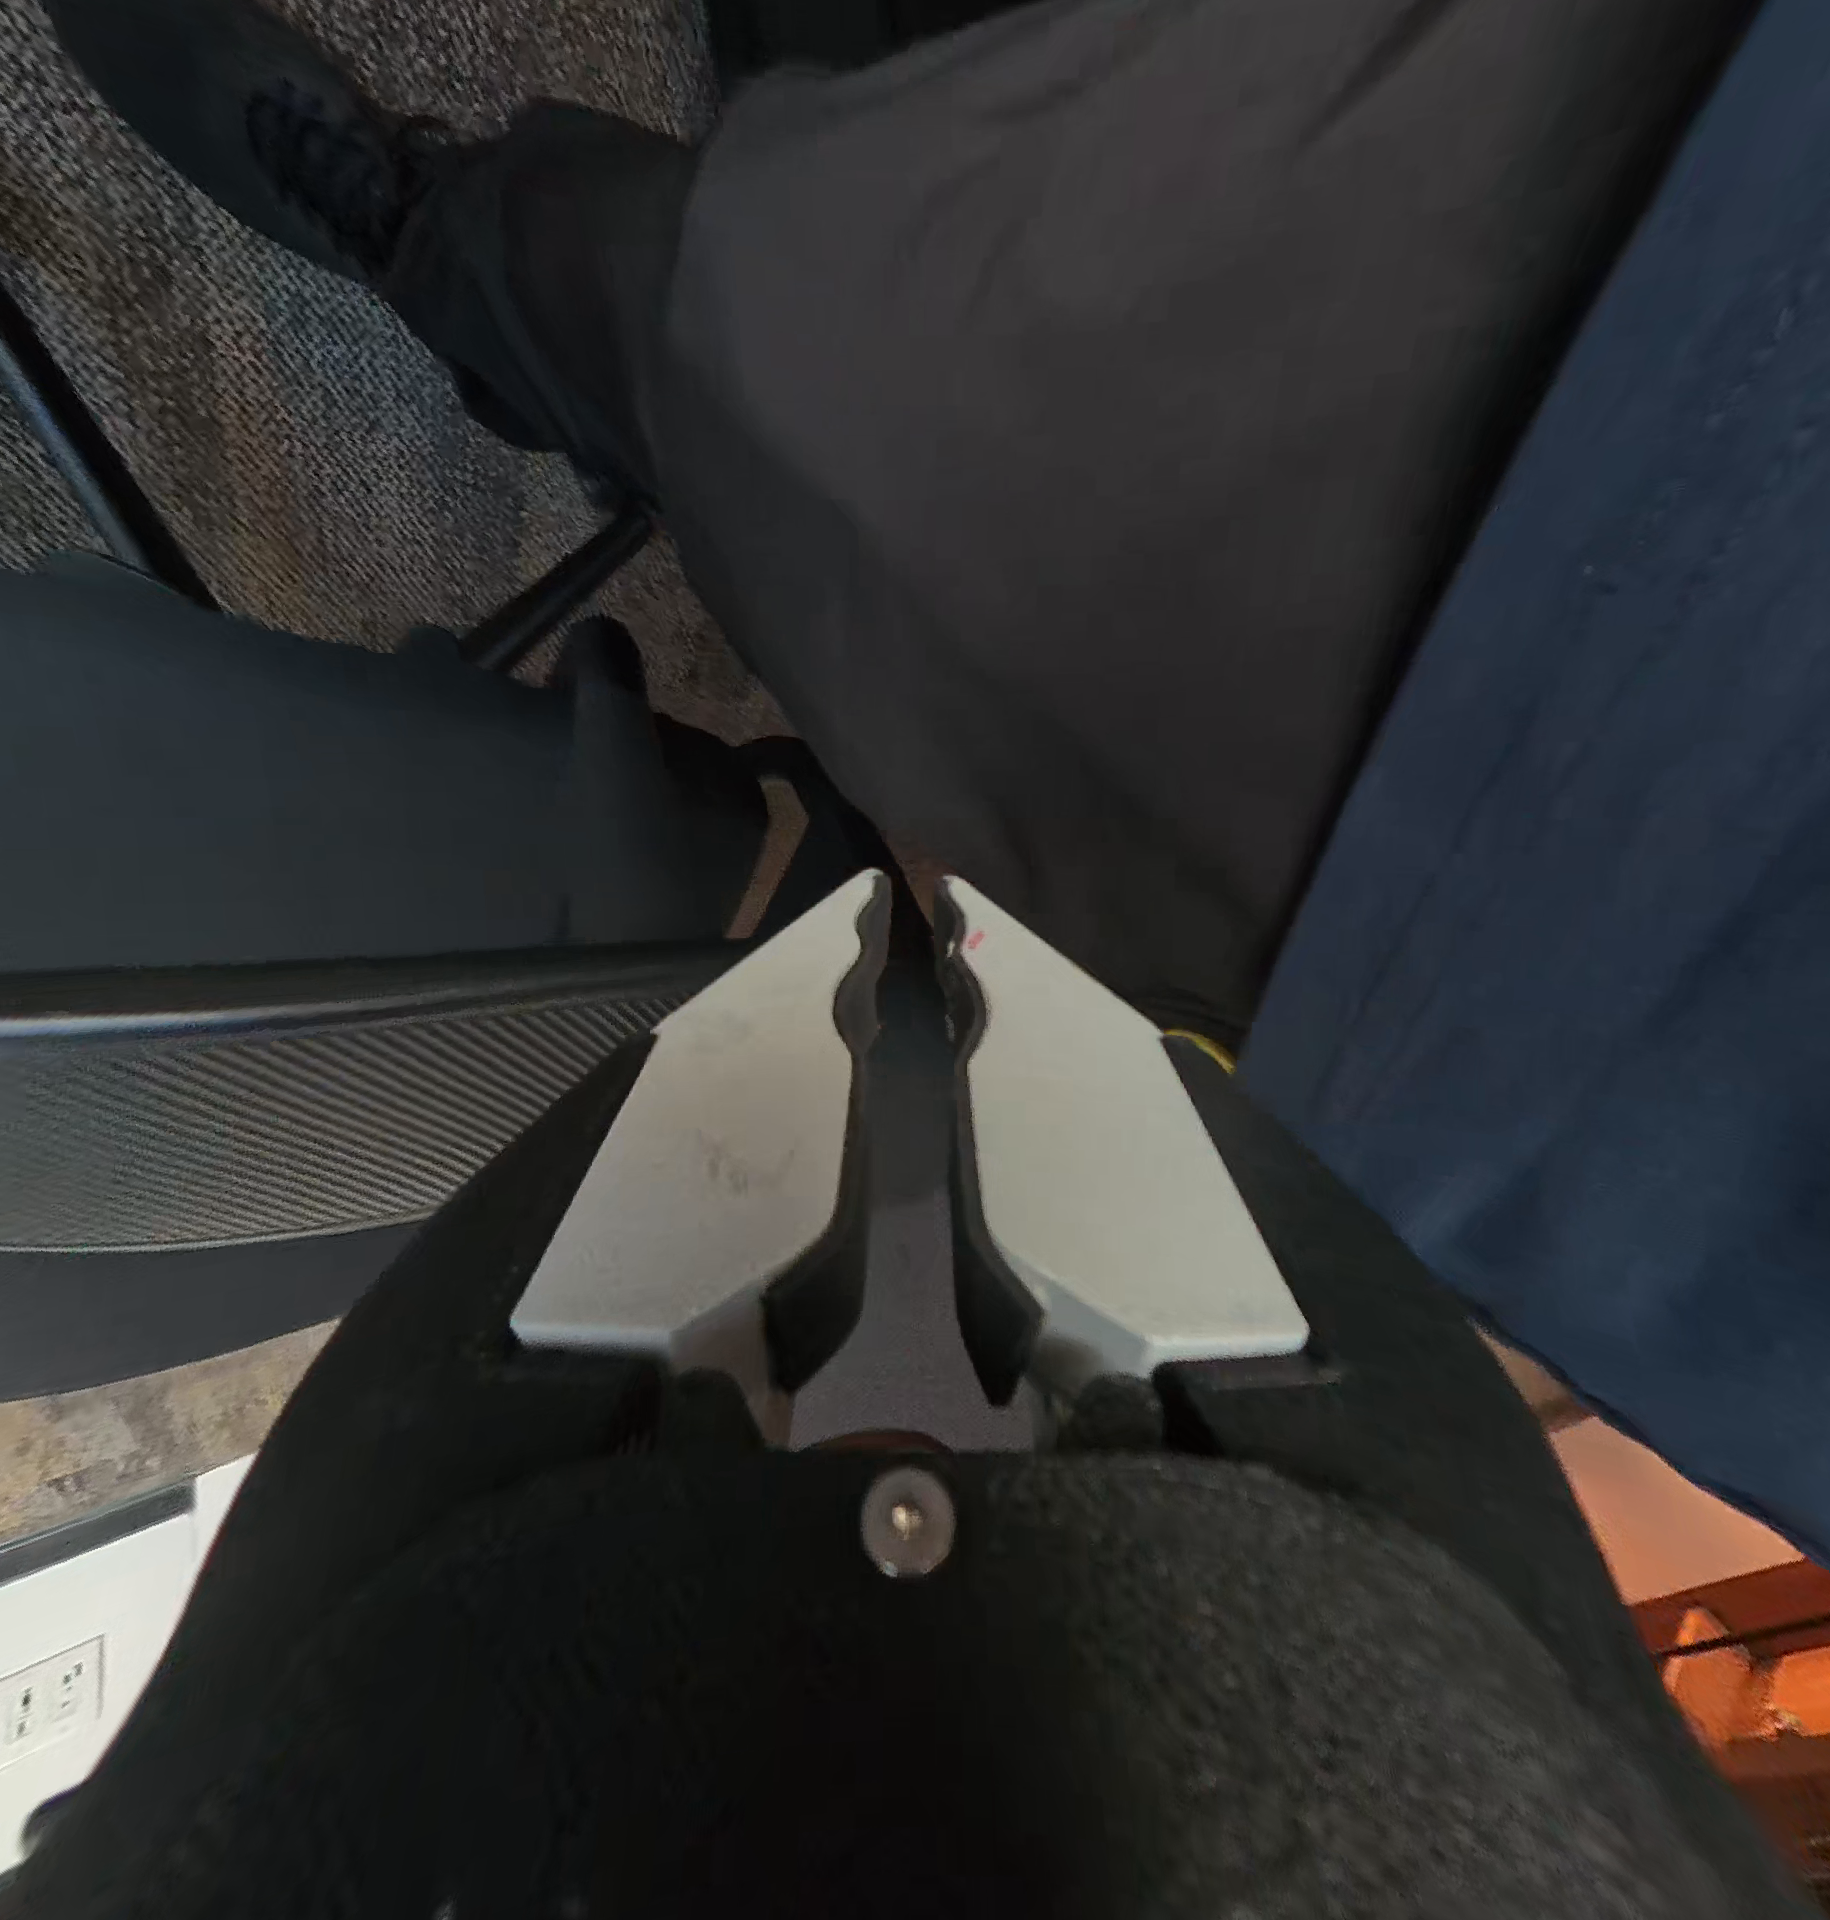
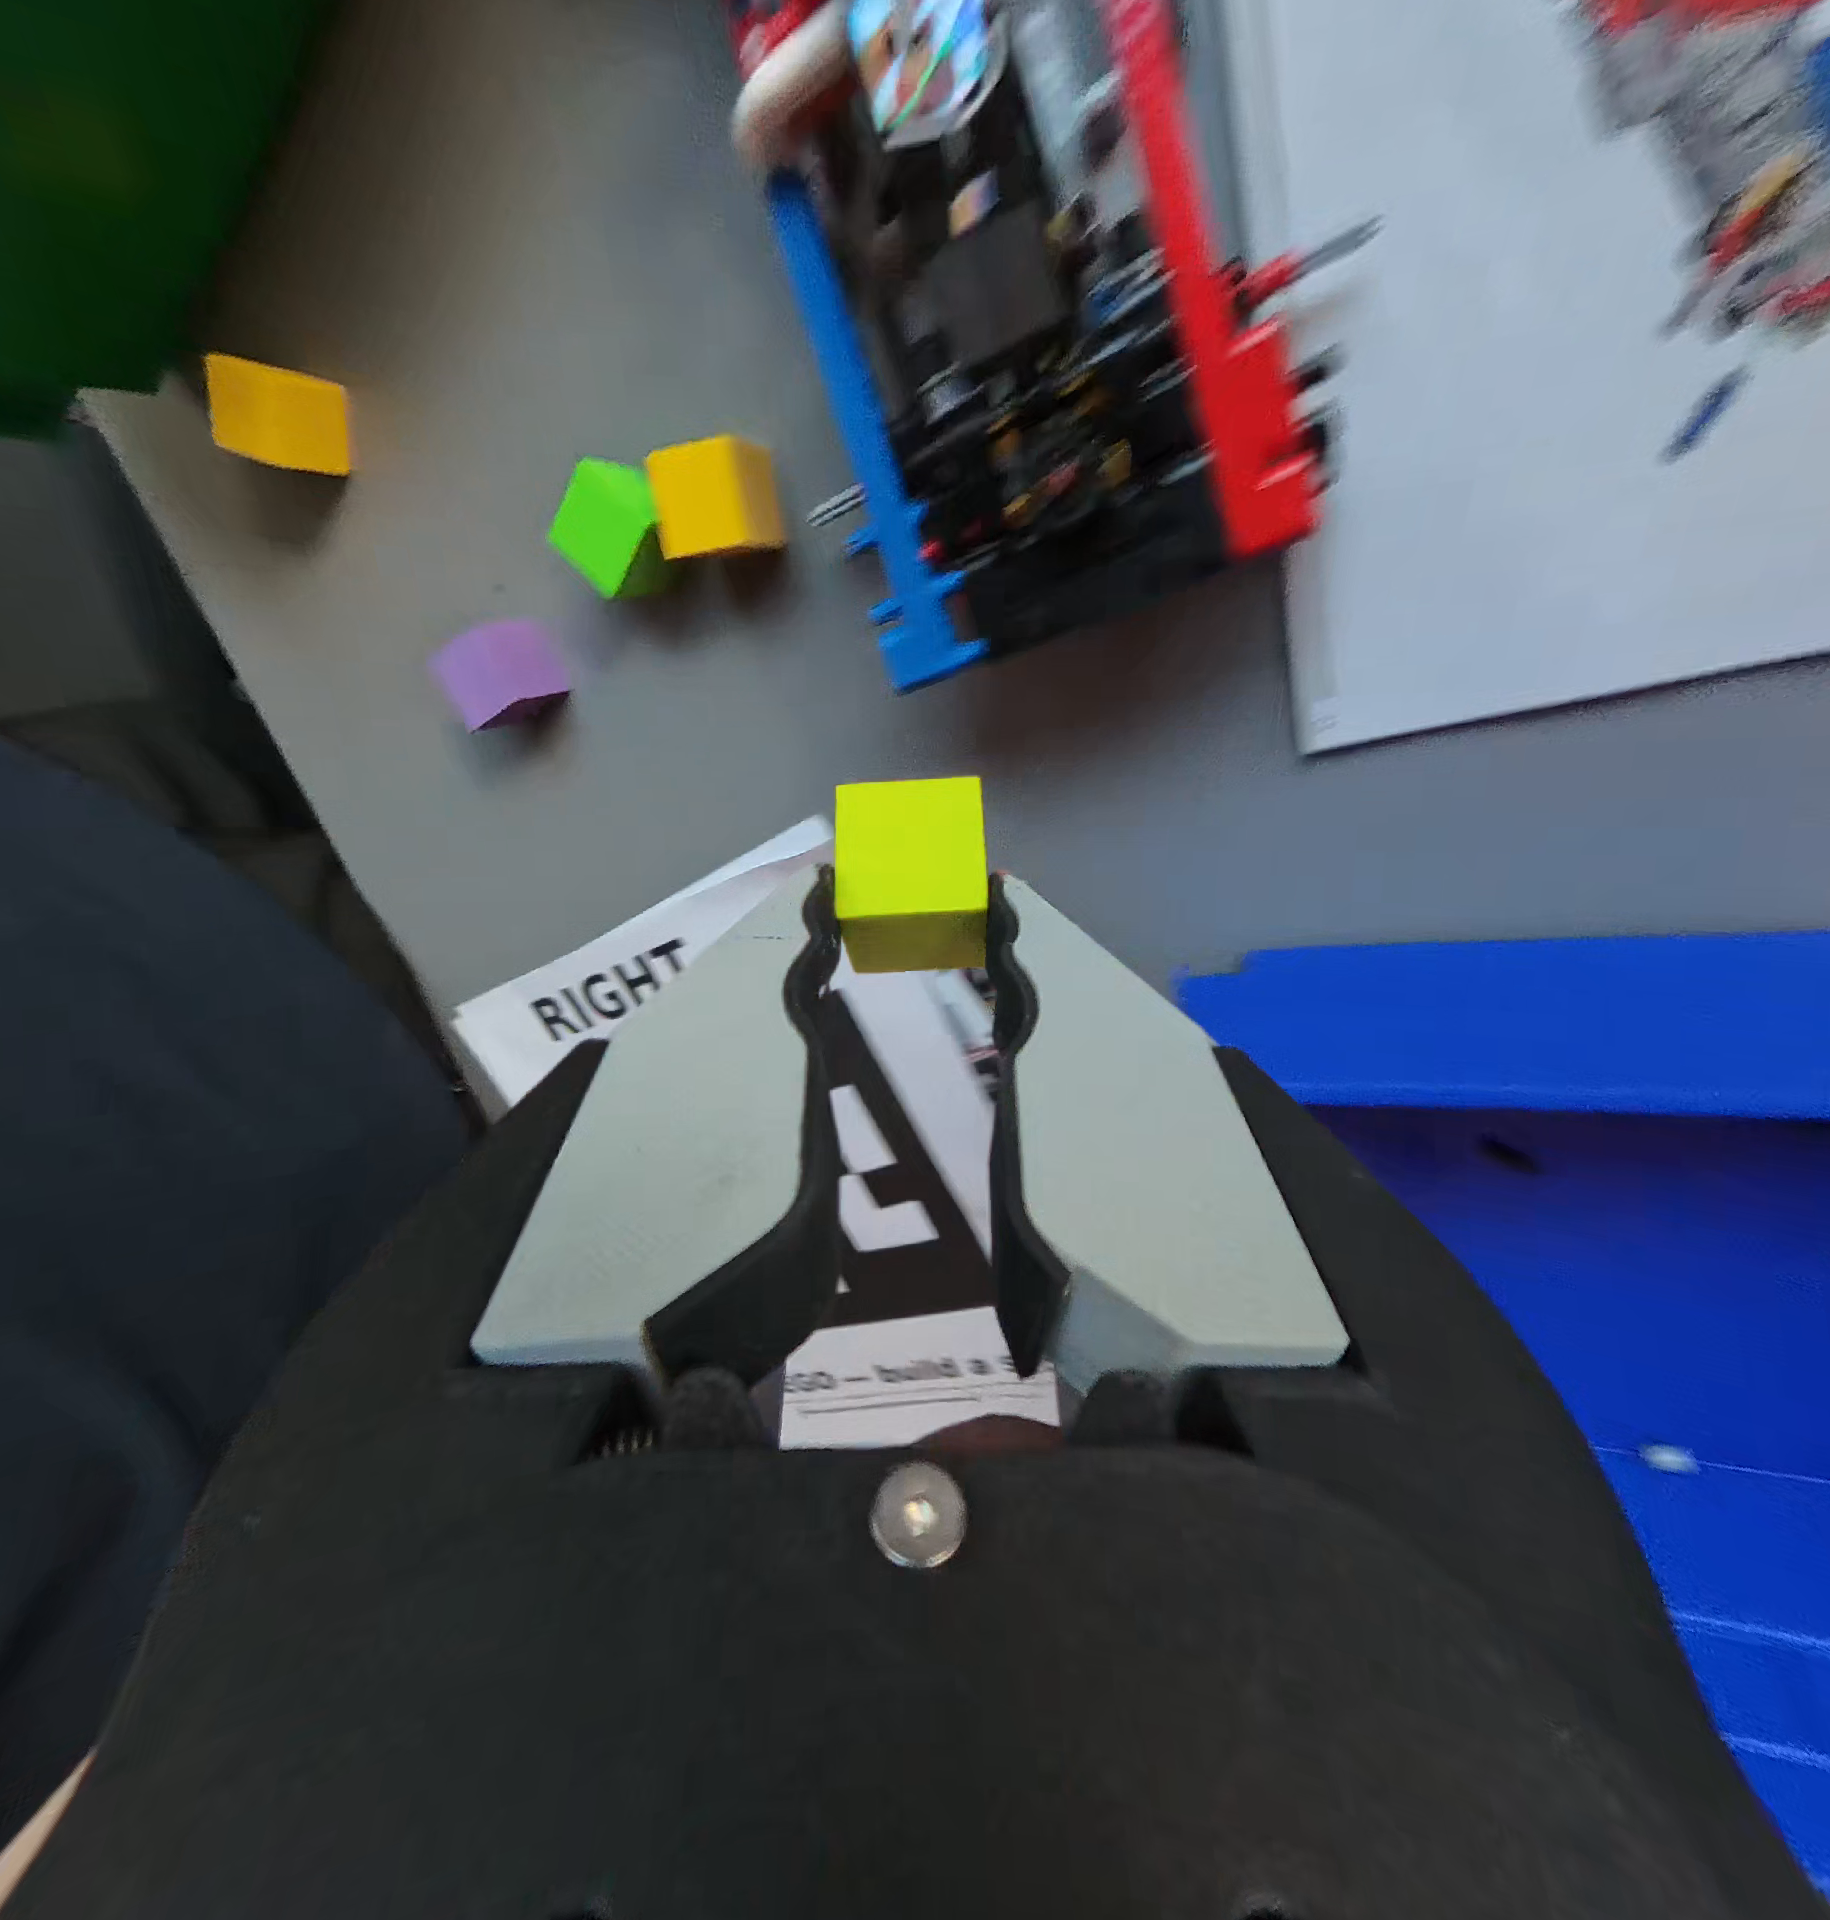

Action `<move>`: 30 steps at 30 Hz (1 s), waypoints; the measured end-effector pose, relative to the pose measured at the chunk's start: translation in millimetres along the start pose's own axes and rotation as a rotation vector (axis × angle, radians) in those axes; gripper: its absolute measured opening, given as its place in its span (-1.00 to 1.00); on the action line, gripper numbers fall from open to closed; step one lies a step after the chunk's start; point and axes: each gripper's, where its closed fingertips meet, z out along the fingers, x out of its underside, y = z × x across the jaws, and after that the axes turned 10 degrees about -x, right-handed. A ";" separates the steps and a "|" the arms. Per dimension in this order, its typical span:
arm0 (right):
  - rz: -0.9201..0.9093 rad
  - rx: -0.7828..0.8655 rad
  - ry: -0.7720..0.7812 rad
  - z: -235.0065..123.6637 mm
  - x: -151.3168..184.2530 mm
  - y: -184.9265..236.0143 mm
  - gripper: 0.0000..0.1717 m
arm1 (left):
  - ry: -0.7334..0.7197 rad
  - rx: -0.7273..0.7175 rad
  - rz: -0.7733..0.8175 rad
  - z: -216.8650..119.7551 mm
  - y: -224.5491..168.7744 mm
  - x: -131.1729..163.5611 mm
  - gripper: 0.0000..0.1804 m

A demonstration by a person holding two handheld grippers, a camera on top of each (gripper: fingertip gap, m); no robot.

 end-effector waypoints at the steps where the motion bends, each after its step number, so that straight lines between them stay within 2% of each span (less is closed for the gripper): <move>1: 0.016 -0.016 -0.002 11.3 11.7 12.6 -0.70 | -0.006 0.000 0.009 -1.4 4.4 -6.6 -0.94; 6: 0.136 -0.013 0.071 70.7 67.9 50.4 -0.70 | 0.001 -0.015 0.123 -7.0 26.5 -35.5 -0.94; 12: 0.226 0.092 0.087 112.0 97.3 60.1 -0.66 | 0.012 -0.003 0.247 -7.4 53.7 -57.4 -0.94; 14: 0.290 0.106 0.101 116.2 107.0 64.4 -0.56 | 0.018 0.004 0.258 -5.9 64.8 -60.0 -0.94; 20: 0.380 0.138 -0.052 93.9 106.4 90.2 -0.58 | 0.010 0.031 0.259 -0.7 98.5 -59.6 -1.00; 23: 0.448 0.128 -0.176 86.3 106.2 103.4 -0.57 | 0.015 0.048 0.255 3.9 113.6 -55.9 -1.00; 26: 0.459 0.125 -0.432 66.6 90.4 122.9 -0.61 | 0.045 0.051 0.283 9.2 128.2 -51.2 -1.00; 27: 0.421 0.150 -0.547 52.4 81.7 131.6 -0.71 | 0.056 0.046 0.300 10.7 133.1 -50.6 -1.00; 29: 0.291 0.299 -0.790 8.4 68.1 150.8 -0.90 | 0.071 0.029 0.337 13.3 142.8 -52.8 -1.00; 30: 0.245 0.404 -0.900 -15.6 67.6 159.1 -0.90 | 0.073 0.018 0.355 14.5 147.3 -55.7 -1.00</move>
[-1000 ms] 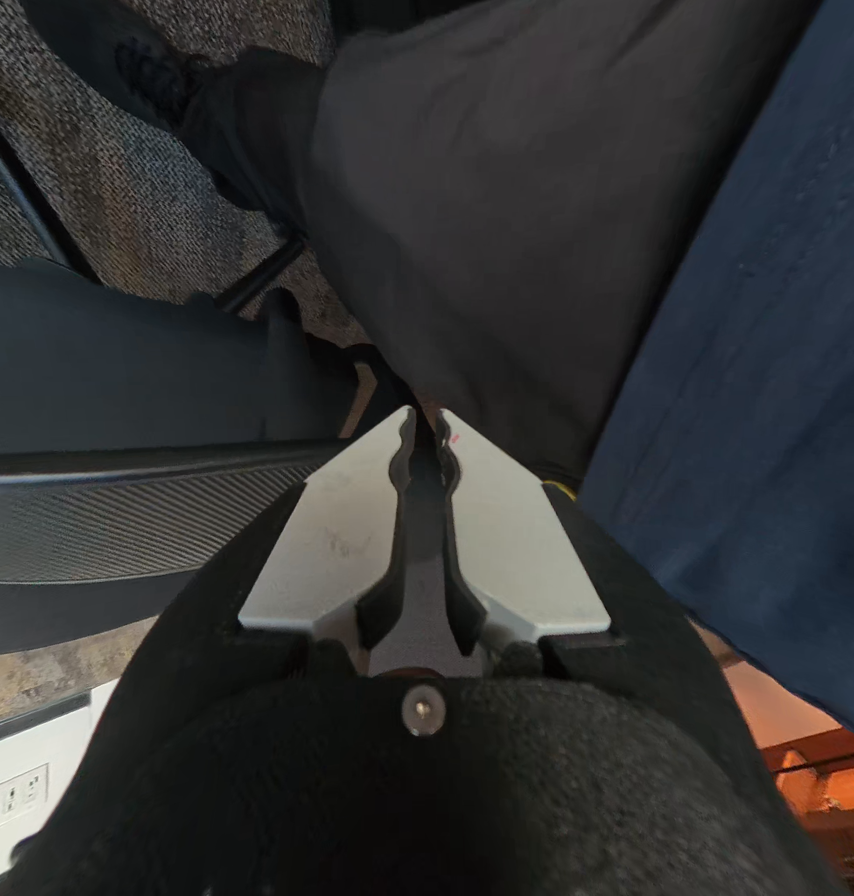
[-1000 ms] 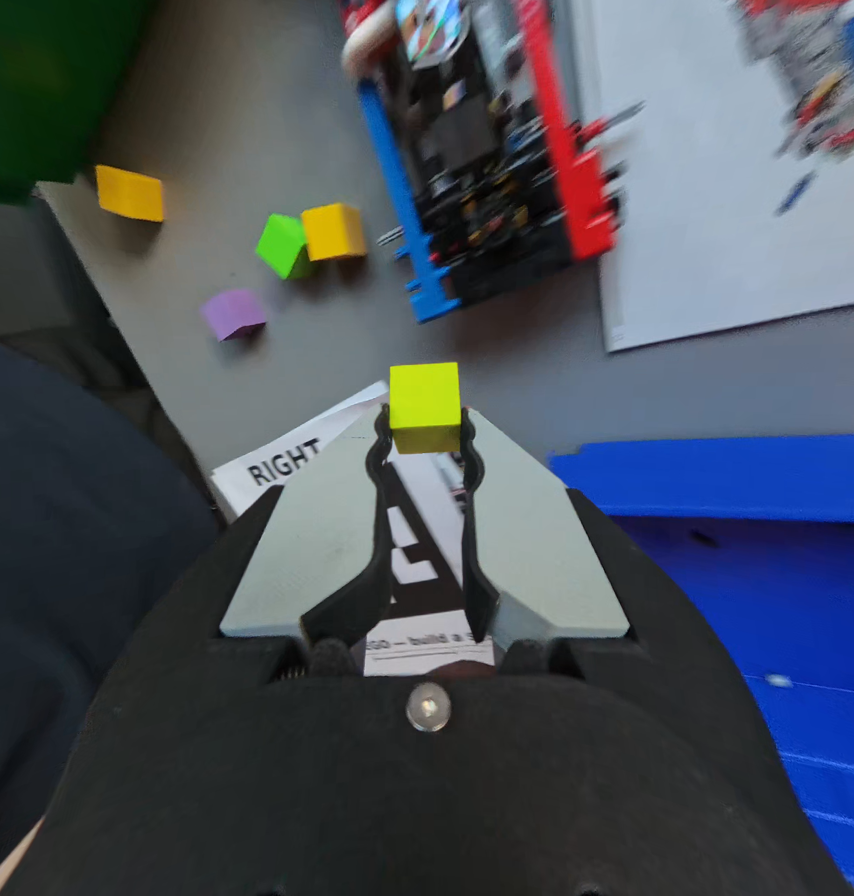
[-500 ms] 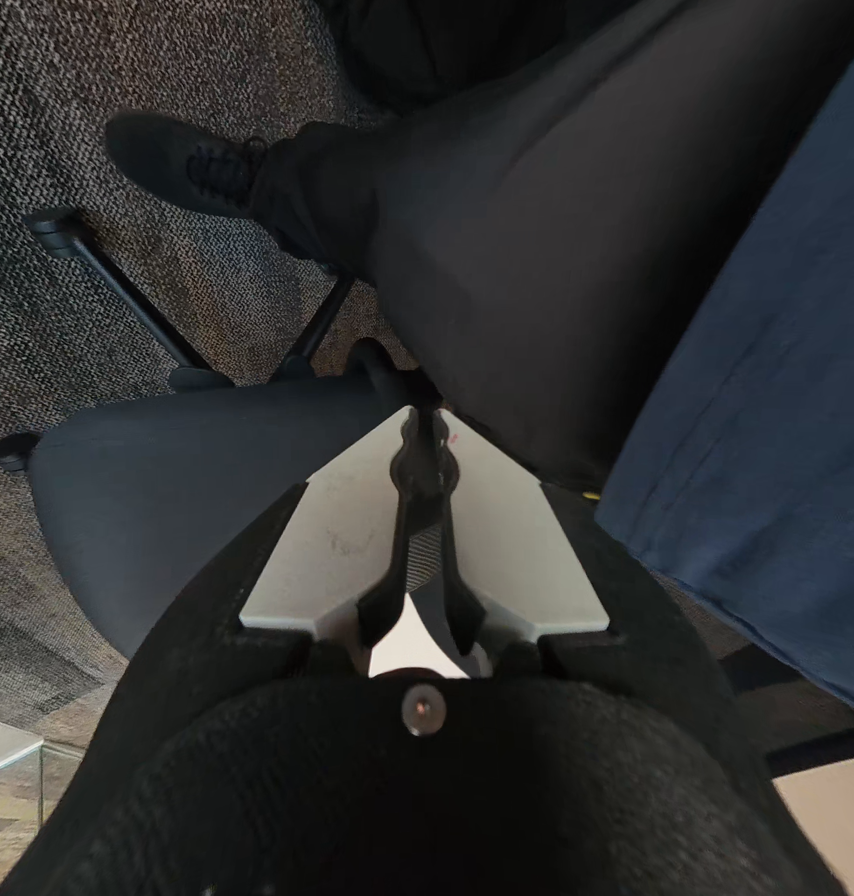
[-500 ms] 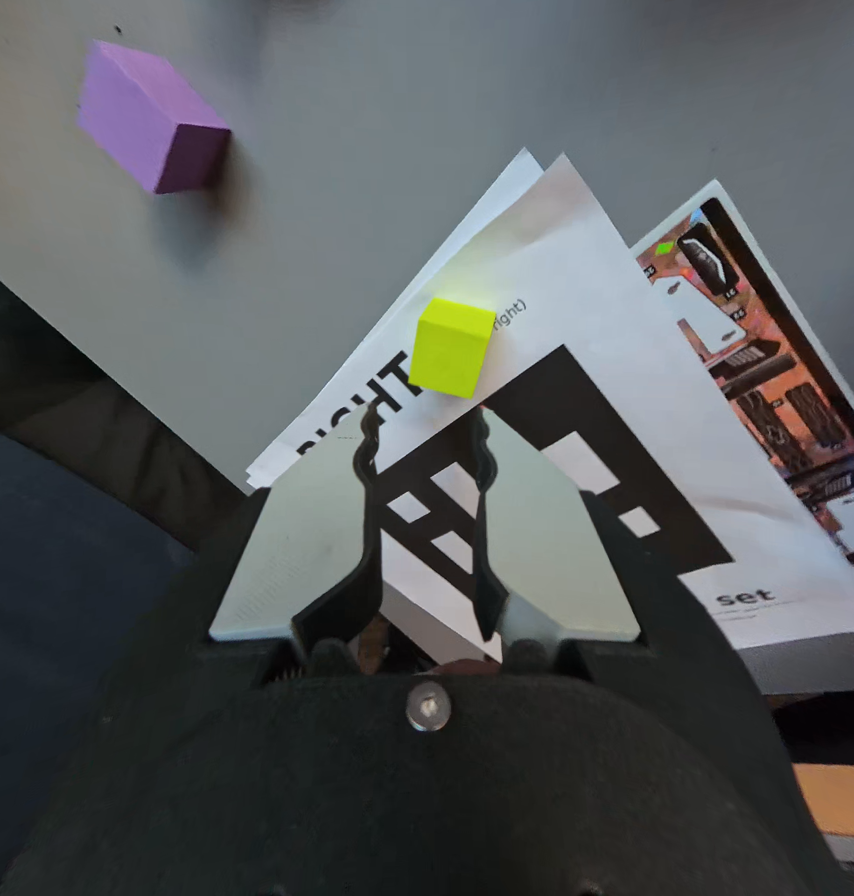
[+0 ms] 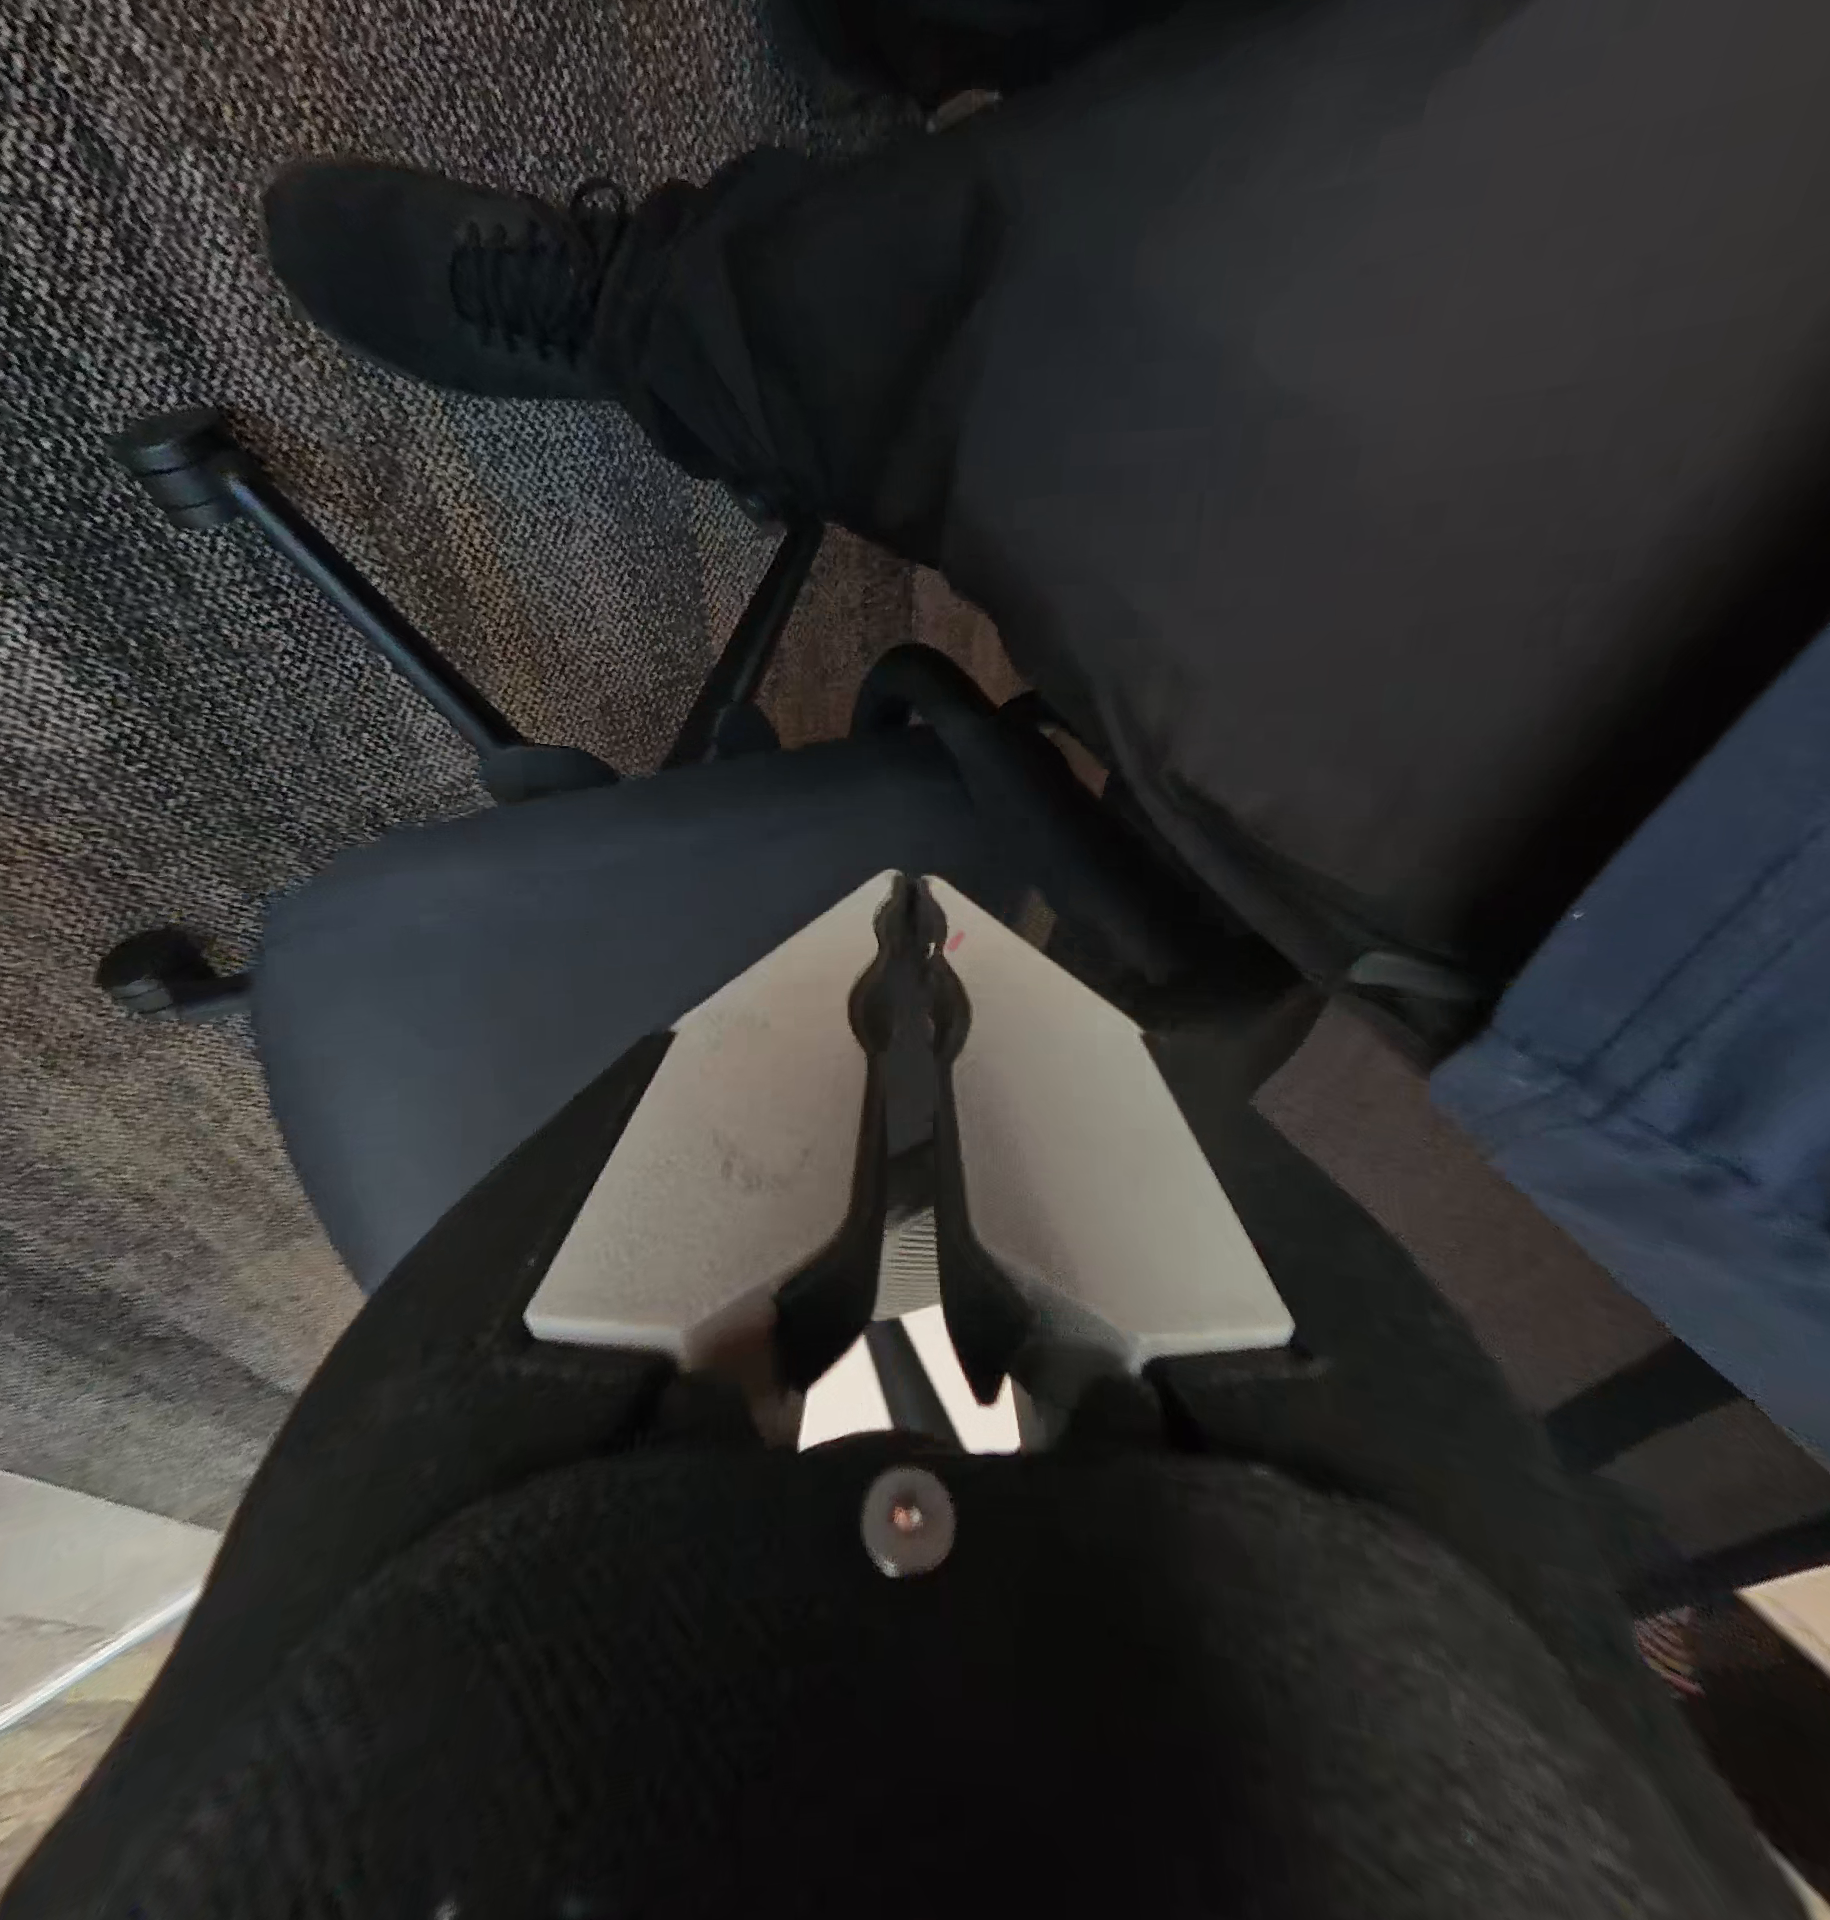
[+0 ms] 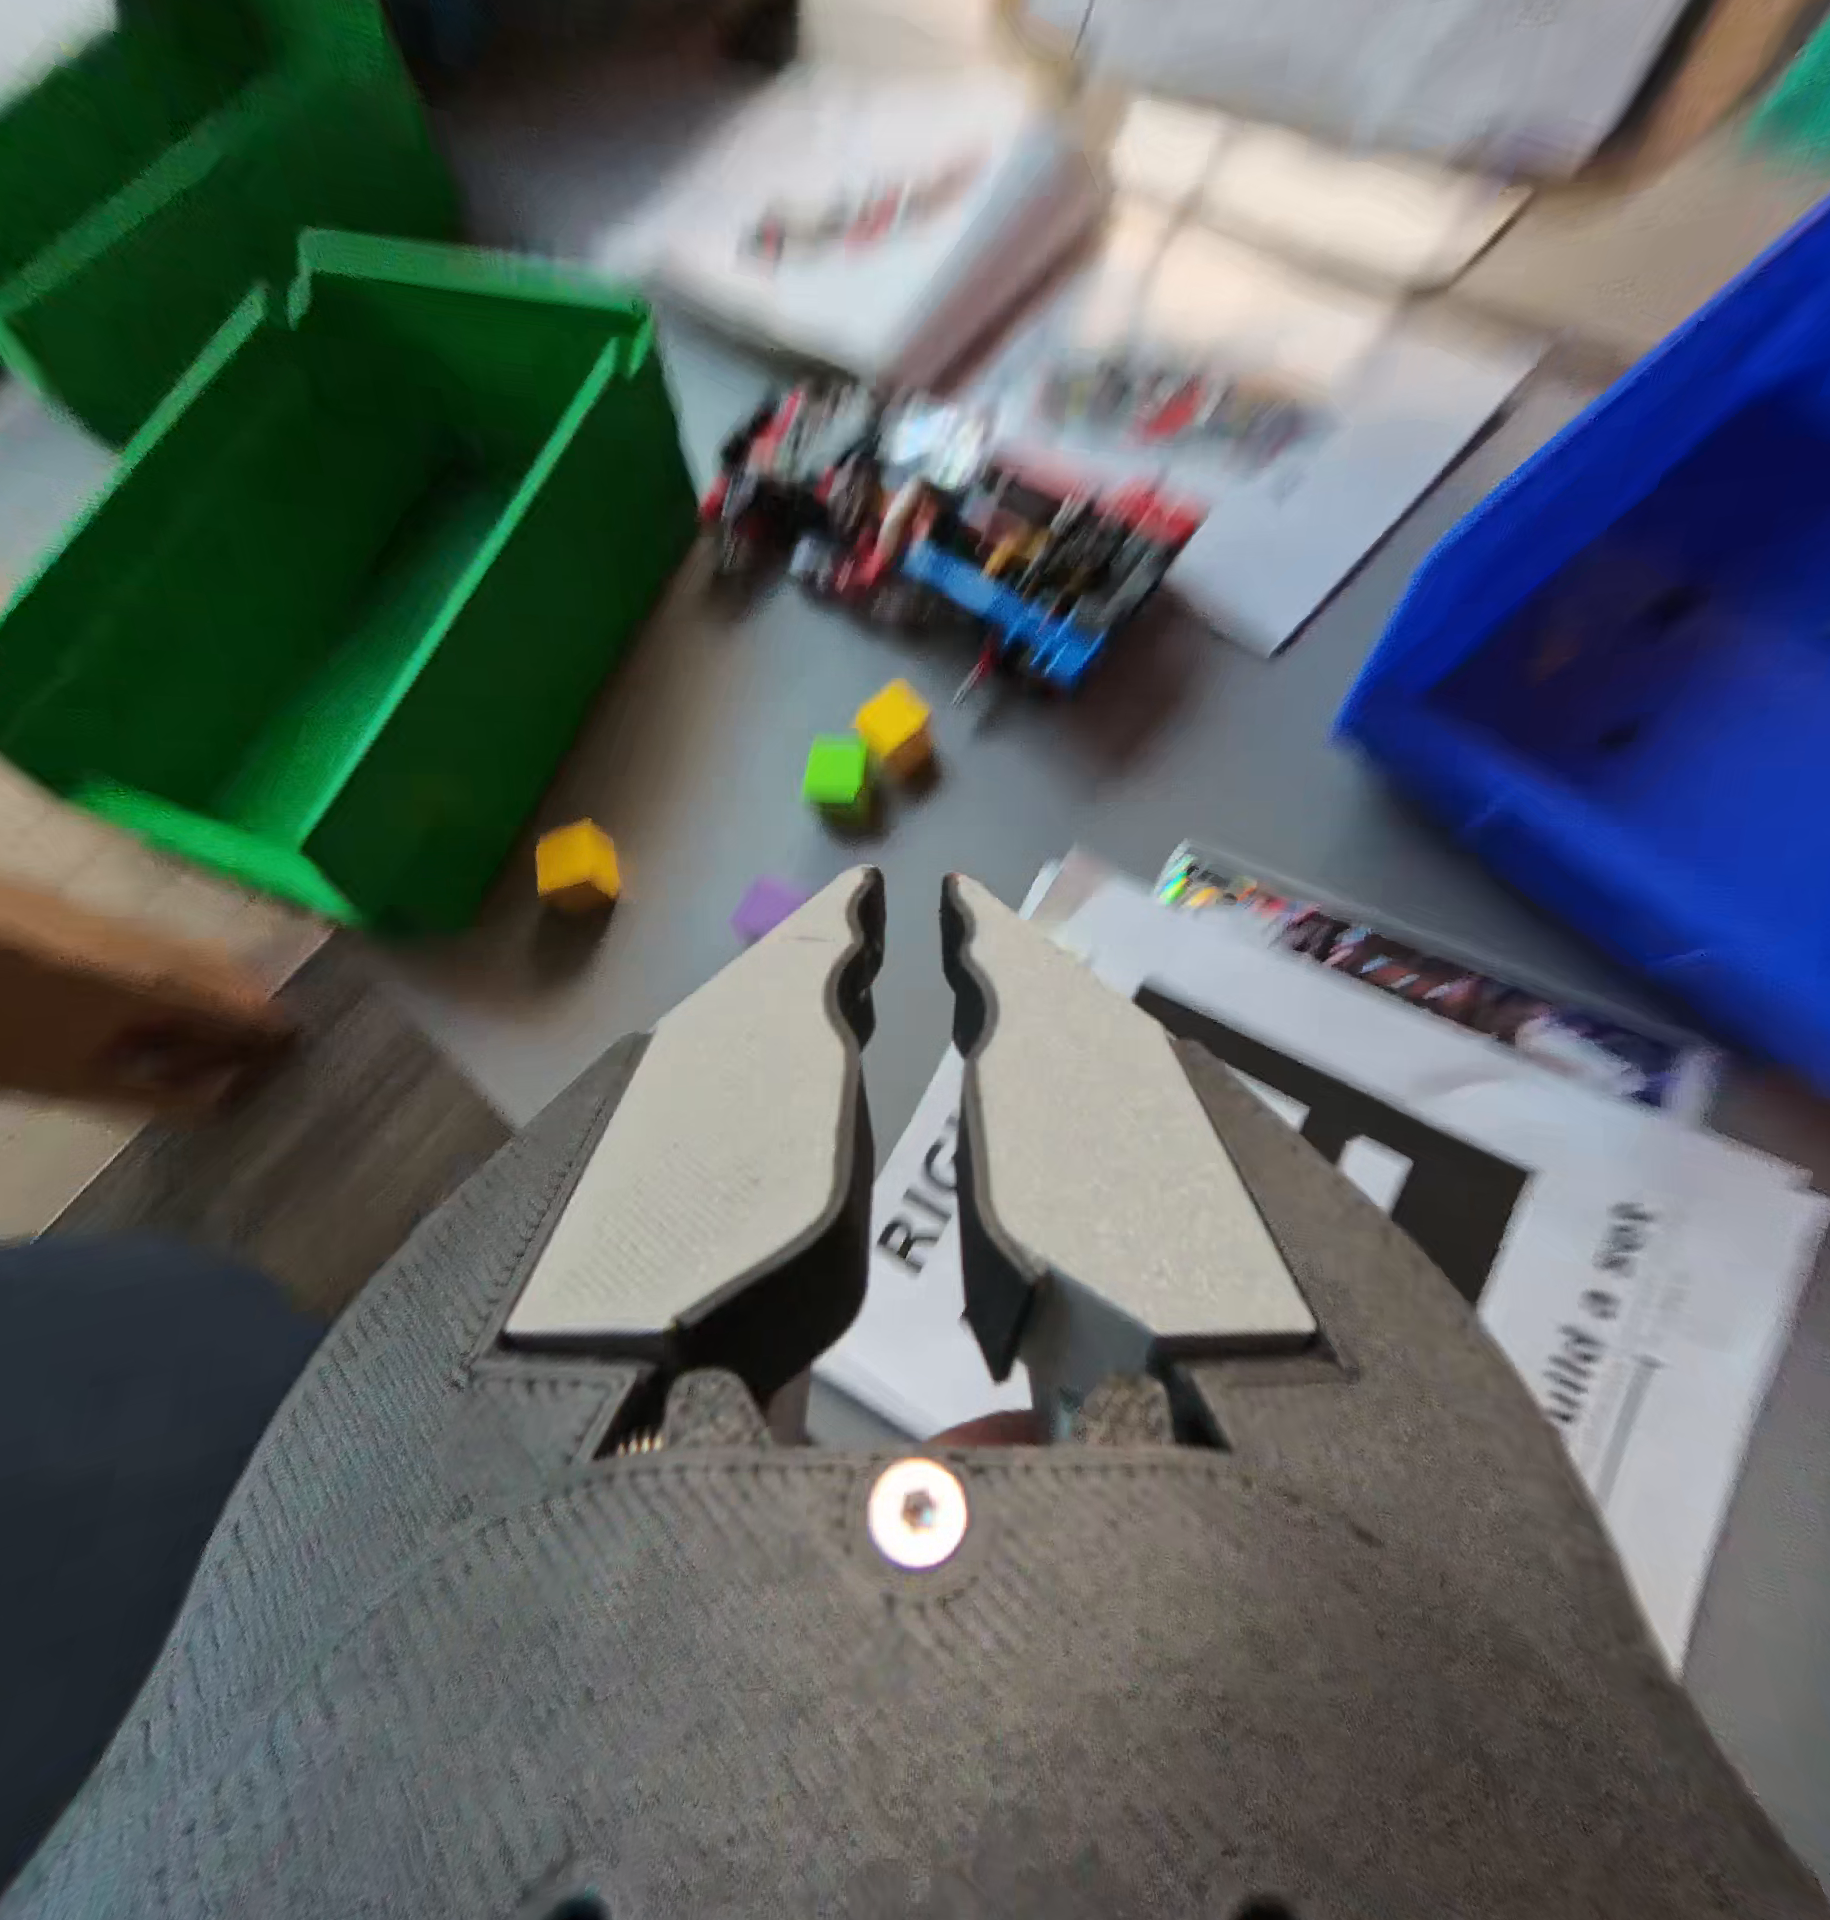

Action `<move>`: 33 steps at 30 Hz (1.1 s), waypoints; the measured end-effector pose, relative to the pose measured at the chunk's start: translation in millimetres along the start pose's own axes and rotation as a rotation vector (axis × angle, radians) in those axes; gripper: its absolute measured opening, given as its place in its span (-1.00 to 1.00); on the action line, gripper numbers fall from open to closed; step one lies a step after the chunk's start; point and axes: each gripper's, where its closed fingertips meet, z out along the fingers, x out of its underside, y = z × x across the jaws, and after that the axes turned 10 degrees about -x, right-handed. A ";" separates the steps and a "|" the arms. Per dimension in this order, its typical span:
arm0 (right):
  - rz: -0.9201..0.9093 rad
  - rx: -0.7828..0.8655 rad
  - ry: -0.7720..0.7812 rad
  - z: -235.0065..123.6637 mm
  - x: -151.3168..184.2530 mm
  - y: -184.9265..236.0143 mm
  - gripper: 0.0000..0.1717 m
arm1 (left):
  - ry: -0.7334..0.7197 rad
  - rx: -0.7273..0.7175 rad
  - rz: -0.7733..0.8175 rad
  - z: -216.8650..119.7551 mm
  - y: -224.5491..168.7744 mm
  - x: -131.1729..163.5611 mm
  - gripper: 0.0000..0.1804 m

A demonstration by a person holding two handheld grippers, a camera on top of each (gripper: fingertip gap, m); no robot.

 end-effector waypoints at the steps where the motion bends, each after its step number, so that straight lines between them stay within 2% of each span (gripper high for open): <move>1: -0.031 0.071 -0.113 -15.7 -13.0 -1.8 -0.82 | 0.001 -0.014 0.016 0.7 5.7 -2.5 -1.00; 3: 0.044 0.155 -0.297 -34.4 -21.1 -10.1 -0.56 | 0.001 -0.050 0.041 1.1 17.2 -9.8 -1.00; 4: 0.146 0.102 -0.261 -30.4 -10.8 -6.1 -0.43 | -0.003 -0.074 0.048 0.3 23.0 -15.2 -1.00; 6: 0.224 -0.139 0.073 -15.4 23.9 30.3 -0.75 | -0.020 -0.103 0.045 -4.0 28.8 -28.8 -1.00; 7: 0.206 -0.228 0.213 -12.4 36.4 46.7 -0.80 | -0.037 -0.107 0.040 -7.3 28.7 -37.2 -1.00; 8: 0.168 -0.247 0.276 -9.3 42.3 53.7 -0.76 | -0.060 -0.107 0.035 -11.0 26.9 -46.2 -1.00; 10: 0.089 -0.168 0.258 -1.8 39.8 46.1 -0.66 | -0.105 -0.113 0.037 -17.5 21.2 -62.2 -1.00; 12: 0.040 -0.041 0.176 -3.0 25.2 25.5 -0.79 | -0.133 -0.151 0.062 -21.9 17.1 -72.2 -1.00; 14: -0.161 0.151 -0.073 -28.2 -25.9 6.0 -0.86 | -0.240 -0.256 0.145 -33.9 13.6 -89.6 -1.00; 16: -0.428 0.341 -0.372 -64.6 -81.0 -1.1 -0.80 | -0.358 -0.324 0.210 -47.7 -0.4 -108.0 -1.00; 17: -0.537 0.387 -0.473 -75.0 -96.9 -1.1 -0.92 | -0.374 -0.328 0.210 -49.2 -9.6 -112.2 -1.00; 18: -0.597 0.299 -0.414 -62.8 -93.5 1.4 -0.90 | -0.369 -0.314 0.192 -47.0 -19.8 -113.4 -1.00; 19: -0.589 0.162 -0.298 -43.5 -80.5 2.0 -0.67 | -0.351 -0.306 0.162 -42.7 -28.7 -112.3 -1.00; 21: -0.490 -0.038 -0.046 -19.8 -48.4 -6.1 -0.46 | -0.302 -0.365 0.101 -32.5 -39.0 -106.7 -1.00; 22: -0.459 -0.100 0.035 -16.2 -36.8 -11.3 -0.63 | -0.267 -0.402 0.079 -26.8 -44.8 -102.6 -1.00; 25: -0.452 -0.103 -0.012 -17.5 -30.9 -36.7 -0.62 | -0.182 -0.466 0.084 -14.0 -74.4 -96.4 -1.00; 27: -0.447 -0.115 -0.001 -16.5 -15.1 -49.4 -0.50 | -0.163 -0.525 0.121 -14.0 -91.5 -100.5 -1.00; 32: -0.380 -0.223 0.178 -14.7 46.1 -59.7 -0.45 | -0.302 -0.707 0.173 -50.9 -113.4 -139.7 -1.00; 33: -0.379 -0.230 0.200 -15.0 55.0 -61.0 -0.45 | -0.326 -0.720 0.199 -57.0 -118.1 -148.4 -0.90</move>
